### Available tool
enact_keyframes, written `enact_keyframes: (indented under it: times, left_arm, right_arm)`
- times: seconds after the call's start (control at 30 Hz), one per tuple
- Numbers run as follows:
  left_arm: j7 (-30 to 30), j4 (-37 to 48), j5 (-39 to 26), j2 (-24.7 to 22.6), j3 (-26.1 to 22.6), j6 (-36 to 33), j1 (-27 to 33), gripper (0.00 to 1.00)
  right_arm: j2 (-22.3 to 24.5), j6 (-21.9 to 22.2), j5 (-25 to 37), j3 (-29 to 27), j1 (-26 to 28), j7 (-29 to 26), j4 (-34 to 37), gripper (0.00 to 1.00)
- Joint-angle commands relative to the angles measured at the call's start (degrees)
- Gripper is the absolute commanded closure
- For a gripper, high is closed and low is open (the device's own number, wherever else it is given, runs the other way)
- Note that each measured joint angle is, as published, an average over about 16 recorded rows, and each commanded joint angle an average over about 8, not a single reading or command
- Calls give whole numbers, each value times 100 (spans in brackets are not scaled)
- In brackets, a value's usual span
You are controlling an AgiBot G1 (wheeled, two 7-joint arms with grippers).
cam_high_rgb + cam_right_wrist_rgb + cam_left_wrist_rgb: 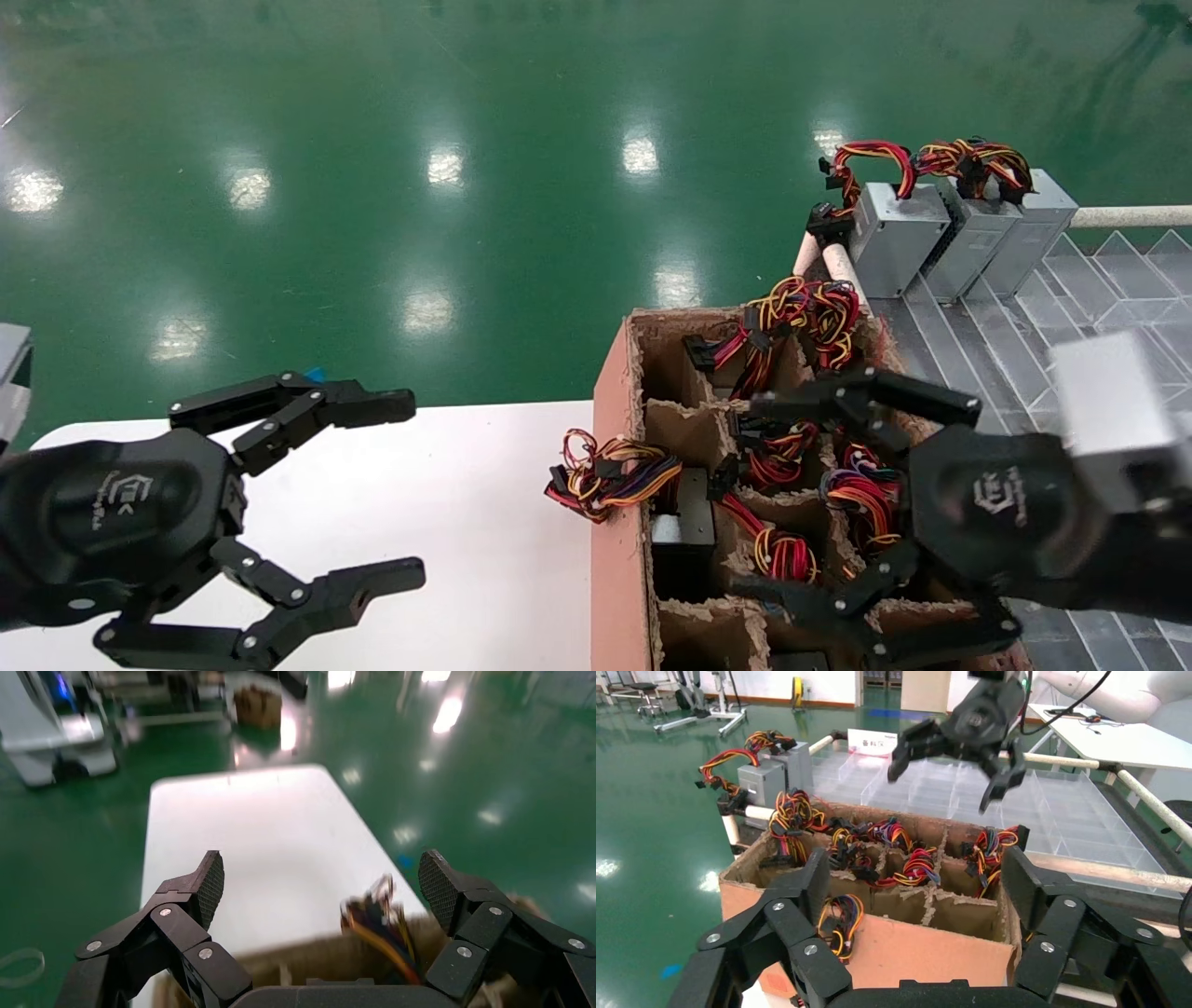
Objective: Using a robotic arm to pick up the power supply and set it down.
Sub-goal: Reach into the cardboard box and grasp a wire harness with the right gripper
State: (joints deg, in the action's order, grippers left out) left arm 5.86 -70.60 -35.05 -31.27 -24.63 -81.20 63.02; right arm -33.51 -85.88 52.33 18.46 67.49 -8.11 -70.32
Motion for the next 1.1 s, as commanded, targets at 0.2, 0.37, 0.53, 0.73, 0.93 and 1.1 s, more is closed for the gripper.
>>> enact_keyframes:
  times: [0.2,0.37,0.53,0.73,0.93,1.1]
  left_arm:
    - [0,0,0,0,0,0,0,100]
    - [0,0,0,0,0,0,0,100]
    - [0,0,0,0,0,0,0,100]
    - [0,0,0,0,0,0,0,100]
    - [0,0,0,0,0,0,0,100]
    - [0,0,0,0,0,0,0,100]
  right_arm:
    - [-474,-266,1022,512,705,456,533,0]
    - [-993,-414,1692,963,1300,1140,1098,29]
    - [-1410,-447,2126,1387,1780,1862,1628,88]
    - [-1765,-457,2327,1804,2239,2424,2257,100]
    - [-2002,-447,2309,2105,2591,2803,2753,100]
    - [-2126,-423,2430,2333,2834,3013,3026,100]
